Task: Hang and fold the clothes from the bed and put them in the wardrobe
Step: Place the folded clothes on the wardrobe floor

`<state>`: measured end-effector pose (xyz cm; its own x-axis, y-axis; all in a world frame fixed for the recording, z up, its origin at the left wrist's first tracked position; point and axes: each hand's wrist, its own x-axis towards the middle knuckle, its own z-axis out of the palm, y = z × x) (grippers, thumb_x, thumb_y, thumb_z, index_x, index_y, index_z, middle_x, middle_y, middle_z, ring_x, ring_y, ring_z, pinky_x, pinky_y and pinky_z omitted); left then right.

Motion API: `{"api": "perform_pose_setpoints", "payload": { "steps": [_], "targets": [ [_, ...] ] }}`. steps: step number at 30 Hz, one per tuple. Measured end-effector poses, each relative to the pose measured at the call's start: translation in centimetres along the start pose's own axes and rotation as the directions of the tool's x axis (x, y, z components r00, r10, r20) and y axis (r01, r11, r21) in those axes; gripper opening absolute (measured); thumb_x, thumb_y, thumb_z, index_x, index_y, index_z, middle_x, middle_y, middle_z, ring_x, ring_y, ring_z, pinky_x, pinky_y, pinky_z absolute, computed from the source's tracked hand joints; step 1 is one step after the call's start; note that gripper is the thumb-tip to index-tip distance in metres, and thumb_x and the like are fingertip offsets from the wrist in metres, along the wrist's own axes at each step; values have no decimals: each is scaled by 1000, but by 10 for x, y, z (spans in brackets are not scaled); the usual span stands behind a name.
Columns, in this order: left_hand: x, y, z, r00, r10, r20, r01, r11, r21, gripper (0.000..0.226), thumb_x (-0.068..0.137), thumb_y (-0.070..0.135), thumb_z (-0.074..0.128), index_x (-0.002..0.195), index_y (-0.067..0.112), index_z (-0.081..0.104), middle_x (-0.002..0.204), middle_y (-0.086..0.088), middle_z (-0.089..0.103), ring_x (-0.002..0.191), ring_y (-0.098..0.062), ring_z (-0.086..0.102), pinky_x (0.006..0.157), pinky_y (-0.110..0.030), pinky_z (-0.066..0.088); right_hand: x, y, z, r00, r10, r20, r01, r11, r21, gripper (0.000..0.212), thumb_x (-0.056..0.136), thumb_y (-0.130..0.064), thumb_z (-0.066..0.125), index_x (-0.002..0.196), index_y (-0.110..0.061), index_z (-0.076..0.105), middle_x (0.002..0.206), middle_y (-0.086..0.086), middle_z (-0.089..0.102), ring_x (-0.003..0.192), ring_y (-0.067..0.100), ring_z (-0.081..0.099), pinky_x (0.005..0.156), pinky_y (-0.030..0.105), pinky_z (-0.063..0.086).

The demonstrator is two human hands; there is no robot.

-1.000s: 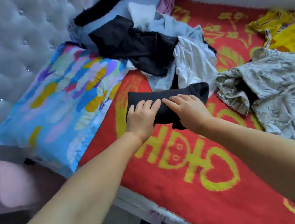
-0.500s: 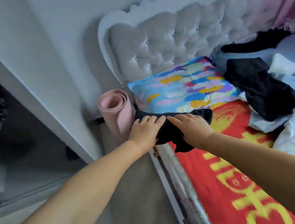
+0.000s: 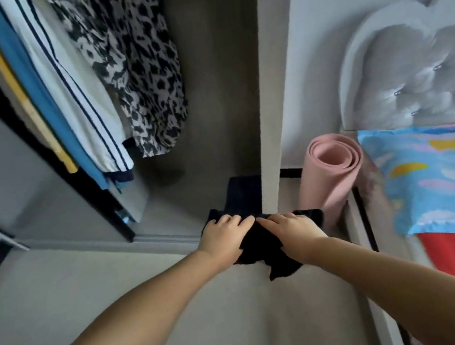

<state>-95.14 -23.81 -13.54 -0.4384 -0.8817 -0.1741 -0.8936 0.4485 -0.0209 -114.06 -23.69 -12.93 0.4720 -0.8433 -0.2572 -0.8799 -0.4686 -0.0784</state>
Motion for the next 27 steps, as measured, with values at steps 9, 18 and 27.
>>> {"api": "perform_pose_setpoints", "payload": {
  "steps": [9, 18, 27],
  "targets": [
    [7, -155, 13, 990, -138, 16, 138, 990, -26, 73, 82, 31, 66, 144, 25, 28, 131, -1, 50, 123, -25, 45, 94, -38, 43, 152, -73, -14, 994, -107, -8, 107, 994, 37, 73, 91, -21, 52, 153, -28, 13, 150, 1, 34, 134, 27, 36, 109, 40, 34],
    [114, -224, 45, 992, -119, 29, 120, 992, -34, 72, 83, 29, 67, 144, 24, 28, 129, -2, 50, 122, -26, 46, 94, -39, 44, 269, -31, 0, 998, -62, 26, 60, 996, 64, 73, 90, -14, 47, 153, -29, 13, 152, 0, 31, 136, 25, 33, 110, 39, 31],
    [264, -280, 116, 989, -110, 95, 119, 988, -99, 75, 86, 32, 61, 149, 24, 20, 140, -4, 43, 127, -28, 40, 99, -41, 41, 402, 40, 40, 991, 26, 132, -31, 999, 42, 86, 84, -26, 63, 153, -30, 12, 155, -2, 25, 141, 23, 25, 114, 41, 21]
  ]
}}
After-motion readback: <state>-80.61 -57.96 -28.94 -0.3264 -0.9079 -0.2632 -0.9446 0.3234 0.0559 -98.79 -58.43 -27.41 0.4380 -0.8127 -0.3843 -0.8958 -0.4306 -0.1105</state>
